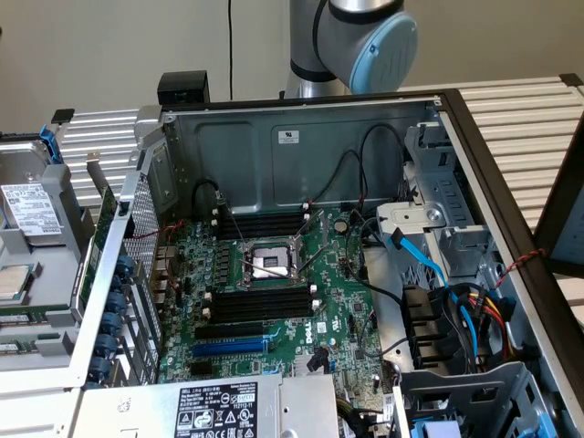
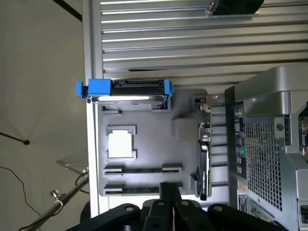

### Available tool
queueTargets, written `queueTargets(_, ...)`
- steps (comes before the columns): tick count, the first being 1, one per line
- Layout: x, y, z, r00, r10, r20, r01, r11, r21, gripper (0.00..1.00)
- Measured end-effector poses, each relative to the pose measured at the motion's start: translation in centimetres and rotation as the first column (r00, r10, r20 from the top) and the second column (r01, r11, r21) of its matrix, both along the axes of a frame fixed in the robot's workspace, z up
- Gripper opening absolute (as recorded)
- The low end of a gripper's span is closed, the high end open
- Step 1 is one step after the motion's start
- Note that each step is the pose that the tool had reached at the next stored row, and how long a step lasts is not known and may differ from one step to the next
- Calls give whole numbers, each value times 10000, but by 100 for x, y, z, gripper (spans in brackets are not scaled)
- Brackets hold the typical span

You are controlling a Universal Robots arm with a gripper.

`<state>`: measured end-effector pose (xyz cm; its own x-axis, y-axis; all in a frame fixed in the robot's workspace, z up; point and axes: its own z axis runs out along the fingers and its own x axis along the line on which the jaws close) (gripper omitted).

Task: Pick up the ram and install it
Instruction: 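Reach for the ram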

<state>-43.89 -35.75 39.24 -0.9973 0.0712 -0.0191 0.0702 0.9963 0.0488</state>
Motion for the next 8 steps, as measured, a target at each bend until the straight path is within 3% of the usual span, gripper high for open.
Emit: queueTargets(8,-48,1,0,10000,15,-1,-15,10000,-1,10)
